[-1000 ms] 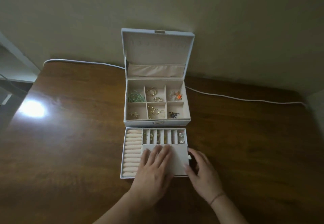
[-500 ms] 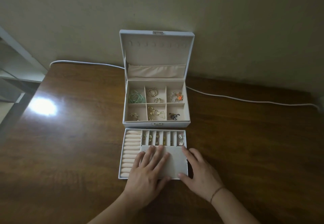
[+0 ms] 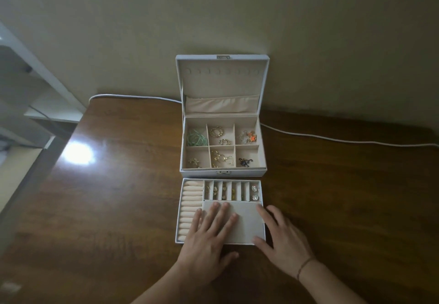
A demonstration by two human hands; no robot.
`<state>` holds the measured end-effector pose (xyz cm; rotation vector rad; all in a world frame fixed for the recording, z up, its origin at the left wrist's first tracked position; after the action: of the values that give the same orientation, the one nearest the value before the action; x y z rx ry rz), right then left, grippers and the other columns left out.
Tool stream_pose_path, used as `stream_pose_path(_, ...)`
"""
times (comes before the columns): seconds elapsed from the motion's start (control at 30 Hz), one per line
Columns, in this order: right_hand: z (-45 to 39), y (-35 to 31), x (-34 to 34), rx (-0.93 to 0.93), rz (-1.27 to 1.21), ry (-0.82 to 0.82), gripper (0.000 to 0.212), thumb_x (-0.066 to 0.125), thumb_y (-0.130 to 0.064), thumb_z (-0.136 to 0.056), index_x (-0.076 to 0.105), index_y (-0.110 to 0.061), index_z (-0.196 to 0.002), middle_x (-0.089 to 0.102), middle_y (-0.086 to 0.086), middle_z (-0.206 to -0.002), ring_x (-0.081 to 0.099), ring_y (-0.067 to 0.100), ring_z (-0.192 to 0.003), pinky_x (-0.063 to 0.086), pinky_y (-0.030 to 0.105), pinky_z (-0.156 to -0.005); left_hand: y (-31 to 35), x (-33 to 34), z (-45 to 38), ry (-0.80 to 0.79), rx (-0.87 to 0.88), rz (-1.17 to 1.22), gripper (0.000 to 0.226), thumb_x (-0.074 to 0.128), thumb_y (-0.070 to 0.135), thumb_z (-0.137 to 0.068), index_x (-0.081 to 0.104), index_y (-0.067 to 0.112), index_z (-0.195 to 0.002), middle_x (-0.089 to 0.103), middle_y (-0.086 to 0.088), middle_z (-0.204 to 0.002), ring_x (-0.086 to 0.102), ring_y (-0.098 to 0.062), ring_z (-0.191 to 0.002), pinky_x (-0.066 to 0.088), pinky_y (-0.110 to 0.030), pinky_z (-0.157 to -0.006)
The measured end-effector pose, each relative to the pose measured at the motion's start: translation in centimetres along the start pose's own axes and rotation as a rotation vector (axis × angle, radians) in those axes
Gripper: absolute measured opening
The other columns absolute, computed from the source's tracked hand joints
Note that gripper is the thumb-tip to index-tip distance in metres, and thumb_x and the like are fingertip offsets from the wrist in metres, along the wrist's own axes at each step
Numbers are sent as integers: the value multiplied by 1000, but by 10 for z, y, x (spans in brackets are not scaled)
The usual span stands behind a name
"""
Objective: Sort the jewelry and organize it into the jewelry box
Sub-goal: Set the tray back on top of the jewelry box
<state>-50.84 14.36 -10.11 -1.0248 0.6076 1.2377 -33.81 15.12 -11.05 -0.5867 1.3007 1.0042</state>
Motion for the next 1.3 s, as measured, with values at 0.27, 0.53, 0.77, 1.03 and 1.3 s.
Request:
stream_pose_path(0.27, 6, -7, 8, 53, 0, 76, 105, 49, -73, -81, -17, -30, -150, -3, -9, -162, -10, 11, -148, -3, 34, -121, -78, 6, 45, 107, -543, 338, 125, 62, 83, -63, 3, 26, -157, 11, -3, -165, 6, -23, -152, 3, -43, -123)
stream_pose_path(0.53, 19, -16, 17, 67, -197, 82, 103, 60, -51, -87, -22, -28, -145, -6, -6, -162, -1, 7, -148, -3, 22, -117, -76, 2, 60, 295, -462, 525, 117, 63, 80, -58, 20, 26, -153, 45, 0, -149, 40, -17, -135, 29, -40, -108)
stream_pose_path(0.77, 35, -14, -9, 81, -234, 78, 116, 65, -56, -81, -38, -29, -127, -30, -18, -141, 1, -3, -141, 1, 12, -109, -63, -38, 75, 495, -440, 507, 110, 47, 91, -65, 27, 22, -149, 54, -10, -140, 46, -21, -122, 32, -39, -96)
stream_pose_path(1.03, -15, -21, -92, -19, -341, 241, 104, 70, -36, -84, -11, -34, -149, -2, -19, -157, 2, 0, -142, 8, 27, -118, -87, -91, 4, 539, -380, 528, 103, 56, 77, -71, 18, 27, -153, 29, -4, -154, 26, -20, -139, 21, -41, -111)
stream_pose_path(1.3, -94, -11, -118, -17, -379, 252, 96, 70, -28, -86, 2, -27, -154, 7, -10, -162, 12, 12, -147, 16, 31, -117, -125, -102, -73, 402, -479, 497, 102, 65, 71, -75, 18, 28, -154, 24, 3, -160, 13, -17, -149, 9, -45, -120)
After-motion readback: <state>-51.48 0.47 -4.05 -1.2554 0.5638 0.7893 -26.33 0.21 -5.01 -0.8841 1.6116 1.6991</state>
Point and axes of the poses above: each hand's wrist, its own z-axis away from the middle knuckle, its own x-axis out of the palm, y = z × x, the point moved 9 cm from there along -z, towards the middle knuckle
